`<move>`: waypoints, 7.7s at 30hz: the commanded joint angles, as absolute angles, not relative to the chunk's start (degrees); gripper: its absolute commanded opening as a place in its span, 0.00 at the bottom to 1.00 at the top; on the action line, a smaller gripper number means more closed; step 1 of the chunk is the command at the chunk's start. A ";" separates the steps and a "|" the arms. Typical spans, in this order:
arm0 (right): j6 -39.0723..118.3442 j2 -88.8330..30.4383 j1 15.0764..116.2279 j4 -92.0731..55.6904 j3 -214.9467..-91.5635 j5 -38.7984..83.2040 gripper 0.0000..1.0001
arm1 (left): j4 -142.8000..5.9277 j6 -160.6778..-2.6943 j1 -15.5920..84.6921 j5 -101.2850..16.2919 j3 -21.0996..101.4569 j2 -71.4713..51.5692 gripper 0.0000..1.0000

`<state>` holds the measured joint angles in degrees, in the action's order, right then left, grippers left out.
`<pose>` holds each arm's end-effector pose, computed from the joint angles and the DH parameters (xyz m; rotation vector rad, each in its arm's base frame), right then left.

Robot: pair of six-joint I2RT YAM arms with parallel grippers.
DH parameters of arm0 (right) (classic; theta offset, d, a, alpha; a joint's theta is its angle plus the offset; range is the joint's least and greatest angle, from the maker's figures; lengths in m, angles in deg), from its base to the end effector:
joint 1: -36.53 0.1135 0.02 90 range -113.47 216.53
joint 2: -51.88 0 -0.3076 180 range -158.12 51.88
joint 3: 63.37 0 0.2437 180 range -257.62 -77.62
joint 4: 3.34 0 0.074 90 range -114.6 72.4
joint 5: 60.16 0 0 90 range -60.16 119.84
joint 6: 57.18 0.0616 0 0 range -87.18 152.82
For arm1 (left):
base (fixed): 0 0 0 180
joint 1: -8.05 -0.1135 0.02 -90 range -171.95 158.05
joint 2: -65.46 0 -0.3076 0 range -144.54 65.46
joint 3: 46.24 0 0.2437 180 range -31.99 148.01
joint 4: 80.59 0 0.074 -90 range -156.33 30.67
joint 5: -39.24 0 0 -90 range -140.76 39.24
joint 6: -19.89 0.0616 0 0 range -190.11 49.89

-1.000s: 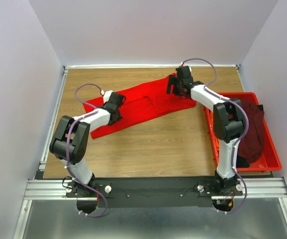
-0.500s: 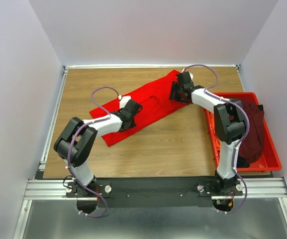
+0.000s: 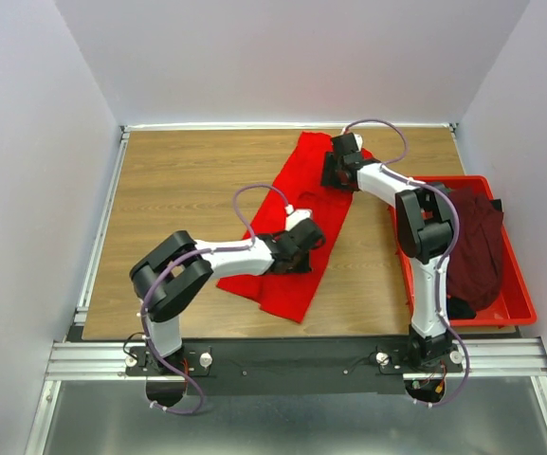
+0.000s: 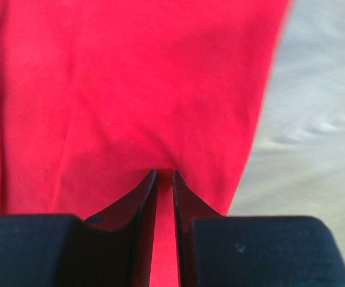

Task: Fold and stack the t-shirts
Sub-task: Fold the tshirt

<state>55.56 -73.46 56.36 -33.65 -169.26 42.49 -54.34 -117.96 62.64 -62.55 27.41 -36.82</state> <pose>0.4884 0.1618 0.1809 0.1590 2.4071 0.0716 0.2285 -0.2996 0.1874 0.0671 2.5637 -0.4666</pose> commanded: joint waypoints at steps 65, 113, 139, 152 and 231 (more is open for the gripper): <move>77.03 -20.98 78.53 -33.59 -114.71 34.06 0.73 | -57.28 -129.80 58.14 -66.49 -4.22 -3.28 0.39; 81.42 -16.68 87.33 -39.56 -112.26 42.76 0.52 | -46.74 -135.76 65.27 -65.79 -3.07 5.24 0.43; 87.49 -10.25 87.33 -44.40 -103.55 35.91 0.52 | -42.78 -133.74 61.31 -62.89 -7.74 6.57 0.49; 86.53 -12.89 87.33 -44.23 -104.78 33.54 0.52 | -50.68 -127.86 61.22 -57.46 -7.73 5.51 0.33; 66.40 -48.31 74.24 -23.31 -141.60 62.11 0.00 | -62.20 -112.03 42.51 -63.42 27.16 -26.82 0.00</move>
